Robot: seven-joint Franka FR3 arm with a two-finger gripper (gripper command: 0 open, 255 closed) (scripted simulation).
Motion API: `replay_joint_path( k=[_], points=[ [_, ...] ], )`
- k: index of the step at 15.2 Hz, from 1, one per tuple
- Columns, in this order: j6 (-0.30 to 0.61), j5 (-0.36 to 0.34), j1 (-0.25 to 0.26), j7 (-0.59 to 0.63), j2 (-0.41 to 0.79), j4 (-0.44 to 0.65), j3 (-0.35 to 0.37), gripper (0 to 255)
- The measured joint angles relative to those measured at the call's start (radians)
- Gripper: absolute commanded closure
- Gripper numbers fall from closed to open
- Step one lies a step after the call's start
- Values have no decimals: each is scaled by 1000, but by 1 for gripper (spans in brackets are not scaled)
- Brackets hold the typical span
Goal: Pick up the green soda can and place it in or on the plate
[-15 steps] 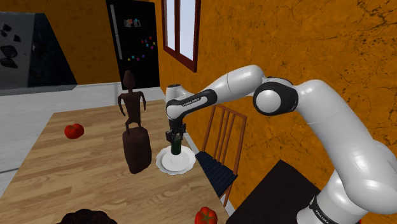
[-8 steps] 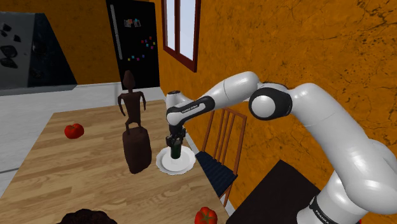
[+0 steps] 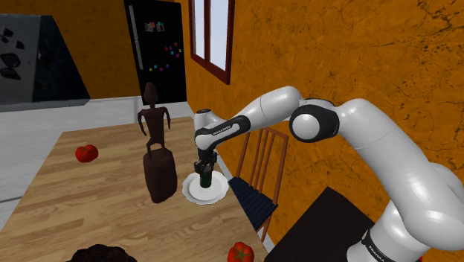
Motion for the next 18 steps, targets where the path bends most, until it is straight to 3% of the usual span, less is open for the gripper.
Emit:
replay_joint_path(
  k=[1, 18],
  points=[
    [0, 0, 0, 0, 0, 0, 0, 0],
    [-76, 7, -5, -3, -73, 3, 7, 0]
  ],
)
